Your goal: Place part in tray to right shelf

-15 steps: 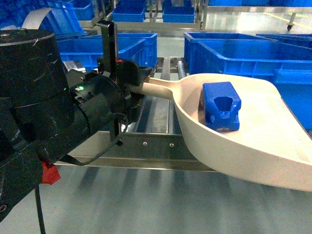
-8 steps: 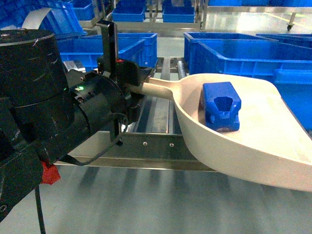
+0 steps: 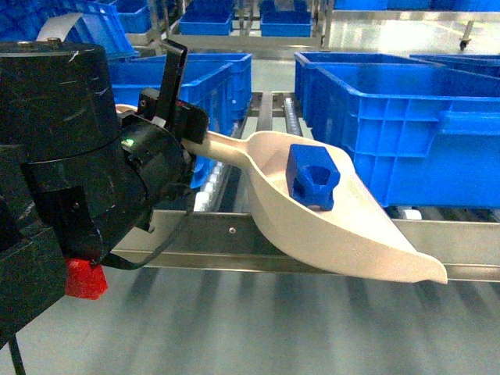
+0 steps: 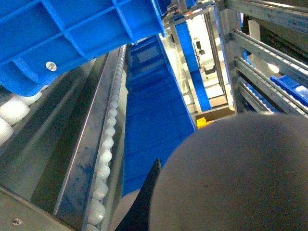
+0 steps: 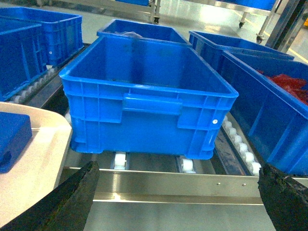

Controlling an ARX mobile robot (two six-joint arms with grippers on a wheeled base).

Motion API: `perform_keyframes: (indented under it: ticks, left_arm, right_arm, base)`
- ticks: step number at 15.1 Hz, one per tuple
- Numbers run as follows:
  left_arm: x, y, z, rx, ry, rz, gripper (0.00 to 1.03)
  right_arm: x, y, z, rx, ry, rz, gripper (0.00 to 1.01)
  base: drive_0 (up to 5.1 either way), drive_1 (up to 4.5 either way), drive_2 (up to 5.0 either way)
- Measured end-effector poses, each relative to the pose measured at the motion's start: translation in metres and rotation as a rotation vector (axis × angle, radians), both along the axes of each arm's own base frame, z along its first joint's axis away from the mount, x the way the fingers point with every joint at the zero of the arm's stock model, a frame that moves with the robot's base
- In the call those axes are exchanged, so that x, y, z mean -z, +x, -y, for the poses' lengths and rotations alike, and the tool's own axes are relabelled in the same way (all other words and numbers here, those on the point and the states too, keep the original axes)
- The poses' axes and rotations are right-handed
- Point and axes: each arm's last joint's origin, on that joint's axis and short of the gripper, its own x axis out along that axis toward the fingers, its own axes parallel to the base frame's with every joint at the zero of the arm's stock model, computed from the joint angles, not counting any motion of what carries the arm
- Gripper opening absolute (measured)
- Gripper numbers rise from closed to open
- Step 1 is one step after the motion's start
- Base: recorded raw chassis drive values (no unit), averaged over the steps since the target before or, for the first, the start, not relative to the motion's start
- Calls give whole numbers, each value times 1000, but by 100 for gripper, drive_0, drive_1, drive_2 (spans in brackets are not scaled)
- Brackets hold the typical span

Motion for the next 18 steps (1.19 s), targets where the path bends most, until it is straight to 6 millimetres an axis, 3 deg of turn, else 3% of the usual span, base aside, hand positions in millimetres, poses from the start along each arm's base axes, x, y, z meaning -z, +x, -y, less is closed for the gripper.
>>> perform_keyframes:
  ticks: [4,6,9,11,14,18]
  left_arm:
    - [-15,-23,-15,-8,-13,77,13]
    - [-39,-37,-29,-42,-13,124,13]
    - [-90,-52,-52,-136,-11,247,13]
    - [-117,-53,-63,-221,-5,278,13]
    - [-147,-35,-96,-471,72,228,13]
    - [-174,50,-121,-752,263,171,13]
  right_arm:
    - [0,0,0,0,0,0,98]
    - [0,0,0,0,0,0,98]
    - [0,0,0,0,0,0,98]
    - [0,0,0,0,0,0,98]
    - [0,0,0,0,0,0,98]
    - [0,0,0,0,0,-1,98]
  base:
    - [0,0,0]
    - [0,0,0]
    - [0,0,0]
    - [0,0,0]
    - [0,0,0]
    - [0,0,0]
